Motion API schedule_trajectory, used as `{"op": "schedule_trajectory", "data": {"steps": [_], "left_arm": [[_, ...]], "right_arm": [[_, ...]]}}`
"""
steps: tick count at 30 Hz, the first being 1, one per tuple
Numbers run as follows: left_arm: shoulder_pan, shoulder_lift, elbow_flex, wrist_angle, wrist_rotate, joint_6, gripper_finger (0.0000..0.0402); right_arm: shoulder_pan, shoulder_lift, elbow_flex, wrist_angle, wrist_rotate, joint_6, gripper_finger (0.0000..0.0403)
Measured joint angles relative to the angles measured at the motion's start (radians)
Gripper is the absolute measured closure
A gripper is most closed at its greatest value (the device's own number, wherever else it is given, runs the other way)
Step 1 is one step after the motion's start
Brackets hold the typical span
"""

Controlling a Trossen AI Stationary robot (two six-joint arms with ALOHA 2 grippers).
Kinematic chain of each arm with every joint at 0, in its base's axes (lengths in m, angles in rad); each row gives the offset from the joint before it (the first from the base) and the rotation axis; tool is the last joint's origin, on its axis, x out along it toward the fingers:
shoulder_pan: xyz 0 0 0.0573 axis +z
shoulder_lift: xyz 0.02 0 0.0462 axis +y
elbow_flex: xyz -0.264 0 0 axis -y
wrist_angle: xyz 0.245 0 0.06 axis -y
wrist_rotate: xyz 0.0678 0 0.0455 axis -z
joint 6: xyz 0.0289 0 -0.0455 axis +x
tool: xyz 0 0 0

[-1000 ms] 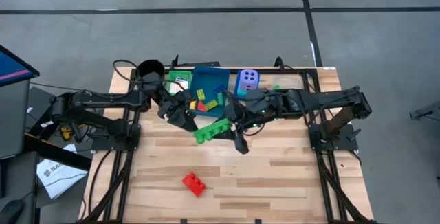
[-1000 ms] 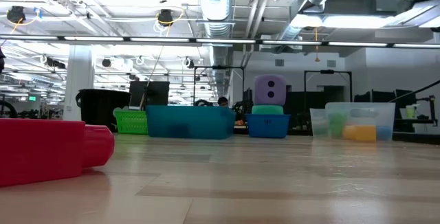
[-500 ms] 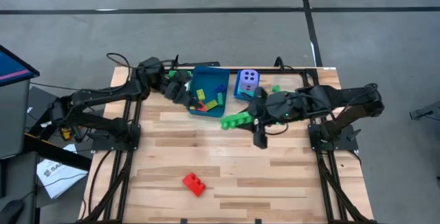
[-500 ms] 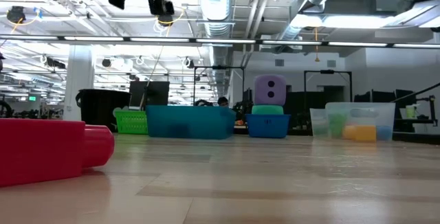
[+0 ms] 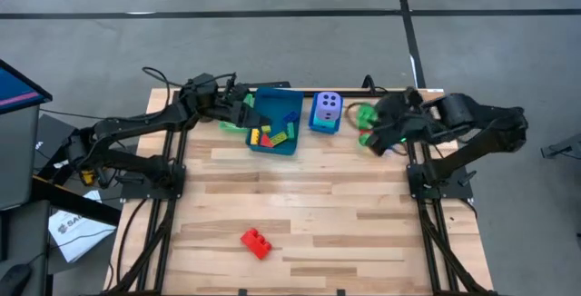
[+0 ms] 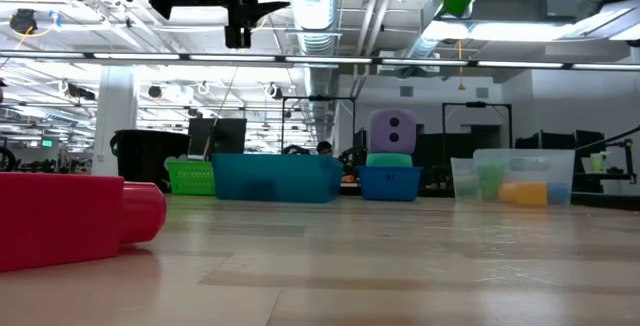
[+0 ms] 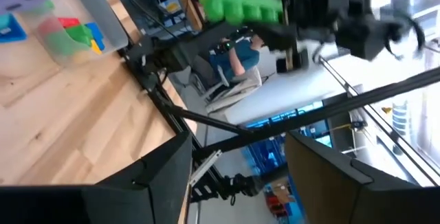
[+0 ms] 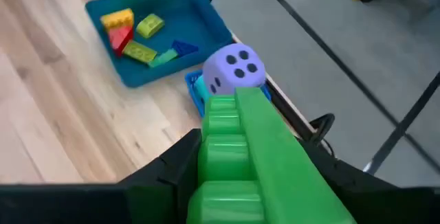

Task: Pick & Place Toys
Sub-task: Put the large green game piece into the transparent bin, then put the large red game piece into the transparent bin

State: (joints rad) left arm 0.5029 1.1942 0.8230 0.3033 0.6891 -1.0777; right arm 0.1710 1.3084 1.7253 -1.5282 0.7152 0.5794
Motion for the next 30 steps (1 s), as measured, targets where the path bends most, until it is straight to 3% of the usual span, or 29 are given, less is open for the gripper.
{"op": "schedule_trajectory", "data": {"steps": [5,9,15,22,30], "left_arm": [[-0.035,0.0,0.0,0.002,0.0,0.0,0.0177],[-0.065,0.0,0.0,0.003,0.001,0.0,0.0181],[-0.084,0.0,0.0,0.003,-0.005,0.0,0.0182],[-0.086,0.0,0.0,0.009,-0.054,0.0,0.0187],[-0.086,0.0,0.0,0.013,-0.175,0.0,0.0192]], "right_arm": [[-0.097,-0.101,-0.134,-0.042,0.054,0.103,0.0217],[-0.181,-0.198,-0.301,-0.008,0.049,0.224,0.0236],[-0.269,-0.334,-0.563,0.197,0.039,0.322,0.0241],[-0.383,-0.398,-0.757,0.302,-0.086,0.373,0.0203],[-0.459,-0.386,-0.862,0.34,-0.173,0.337,0.0256]]}}
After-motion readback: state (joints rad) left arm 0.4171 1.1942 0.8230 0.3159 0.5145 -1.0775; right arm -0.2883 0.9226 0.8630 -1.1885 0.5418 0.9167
